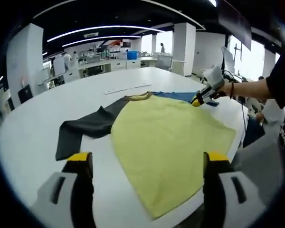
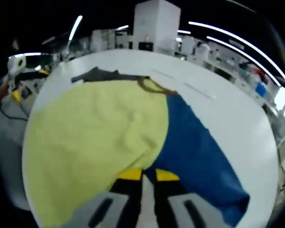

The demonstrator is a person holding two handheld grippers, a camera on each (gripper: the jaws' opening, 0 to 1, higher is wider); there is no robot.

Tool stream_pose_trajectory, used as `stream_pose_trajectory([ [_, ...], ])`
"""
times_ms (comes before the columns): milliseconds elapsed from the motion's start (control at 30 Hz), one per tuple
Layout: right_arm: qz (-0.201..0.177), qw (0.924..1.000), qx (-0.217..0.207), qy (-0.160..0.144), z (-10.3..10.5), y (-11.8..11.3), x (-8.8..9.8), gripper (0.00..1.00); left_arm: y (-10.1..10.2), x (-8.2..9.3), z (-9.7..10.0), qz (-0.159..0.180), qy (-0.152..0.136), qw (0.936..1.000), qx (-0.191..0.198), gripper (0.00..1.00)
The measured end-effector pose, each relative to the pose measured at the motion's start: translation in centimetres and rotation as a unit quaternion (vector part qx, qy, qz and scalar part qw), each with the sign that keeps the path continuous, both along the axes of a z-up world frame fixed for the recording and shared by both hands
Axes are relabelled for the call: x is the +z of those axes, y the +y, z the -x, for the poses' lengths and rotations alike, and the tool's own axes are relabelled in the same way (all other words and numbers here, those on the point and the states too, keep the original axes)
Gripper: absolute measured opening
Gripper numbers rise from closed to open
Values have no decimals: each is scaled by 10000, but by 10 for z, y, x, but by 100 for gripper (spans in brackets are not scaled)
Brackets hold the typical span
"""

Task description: Fold the garment on the visible template until the final outline fits inside the template.

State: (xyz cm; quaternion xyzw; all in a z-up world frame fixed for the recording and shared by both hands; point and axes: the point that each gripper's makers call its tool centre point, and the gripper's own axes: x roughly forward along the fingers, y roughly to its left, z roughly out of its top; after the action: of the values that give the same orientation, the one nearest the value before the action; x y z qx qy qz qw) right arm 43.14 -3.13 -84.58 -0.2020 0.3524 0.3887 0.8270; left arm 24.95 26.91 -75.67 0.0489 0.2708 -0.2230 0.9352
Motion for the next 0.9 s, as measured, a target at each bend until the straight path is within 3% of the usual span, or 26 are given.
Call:
stream_pose_trajectory([
  [167,45,10000,-29,-10,-1,1,0,0,0,-1,0,-1,34,10000,48,92],
  [533,96,9993,-240,-273,-12,-11,24,0,-5,2,1,-33,18,10000,73,92],
  [900,63,9987,-482,-174,-12,-13,21,1,-3,2,1,-62,18,10000,31,93],
])
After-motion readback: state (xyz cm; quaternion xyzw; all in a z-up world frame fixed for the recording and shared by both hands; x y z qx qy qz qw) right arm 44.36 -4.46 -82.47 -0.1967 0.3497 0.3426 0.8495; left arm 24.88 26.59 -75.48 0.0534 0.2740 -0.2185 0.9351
